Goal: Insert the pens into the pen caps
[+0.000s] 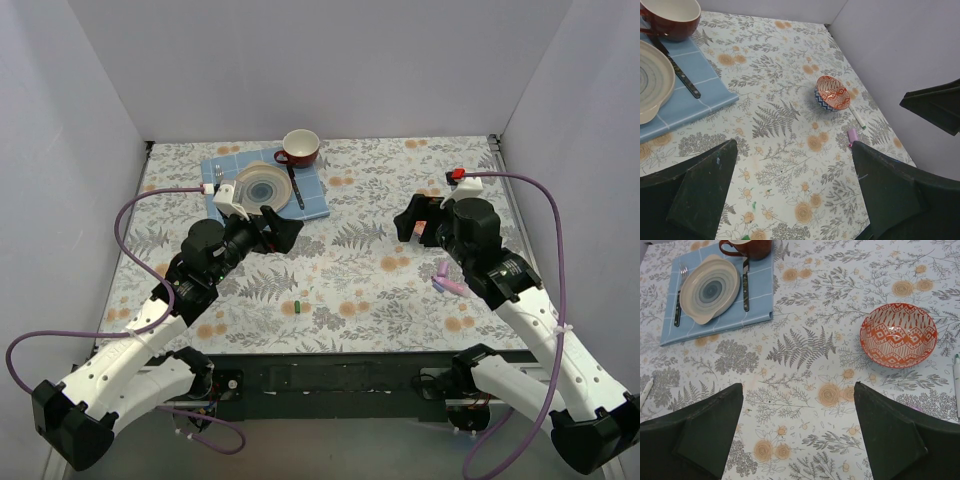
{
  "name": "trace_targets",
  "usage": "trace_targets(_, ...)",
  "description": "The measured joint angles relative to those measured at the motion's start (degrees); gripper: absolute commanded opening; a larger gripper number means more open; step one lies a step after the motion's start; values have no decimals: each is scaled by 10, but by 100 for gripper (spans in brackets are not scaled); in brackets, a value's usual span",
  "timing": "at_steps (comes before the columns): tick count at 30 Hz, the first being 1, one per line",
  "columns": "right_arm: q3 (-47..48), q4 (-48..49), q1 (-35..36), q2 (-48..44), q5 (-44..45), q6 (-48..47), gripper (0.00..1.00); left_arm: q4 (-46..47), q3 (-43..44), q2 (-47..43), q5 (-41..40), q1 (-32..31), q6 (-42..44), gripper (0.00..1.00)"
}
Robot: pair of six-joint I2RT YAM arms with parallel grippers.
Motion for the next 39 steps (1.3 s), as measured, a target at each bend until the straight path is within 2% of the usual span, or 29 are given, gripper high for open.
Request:
trace_targets(7, 0, -3, 0, 4, 32, -21, 98, 1, 0, 0, -2, 0, 0, 98)
trace_targets(15, 0, -2, 0, 81, 182, -141, 97, 2, 0, 0, -1, 0, -1, 98)
trace_targets(18, 12, -7, -11, 163, 241, -192, 88, 2, 0, 0, 0, 0, -1, 98)
trace_targets(19, 20, -16, -20, 189, 251, -201, 77, 2, 0, 0, 0, 0, -1, 98)
trace_targets(21, 52, -41, -62, 261, 247, -222, 67, 2, 0, 0, 1, 0, -1, 98)
trace_targets(22, 63, -48, -87, 287, 242, -230, 56, 2, 0, 0, 1, 0, -1, 98)
trace_targets(25, 76, -64, -156, 334, 217, -247, 43, 3, 0, 0, 3, 0, -1, 98)
trace_targets(27, 79, -69, -203, 350, 187, -257, 40, 5, 0, 0, 3, 0, 0, 98)
trace_targets(32, 85, -70, -260, 363, 105, -275, 33, 6, 0, 0, 3, 0, 0, 98)
trace_targets(39, 116, -71, -322, 445, 20, -285, 34, 6, 0, 0, 4, 0, 0, 98)
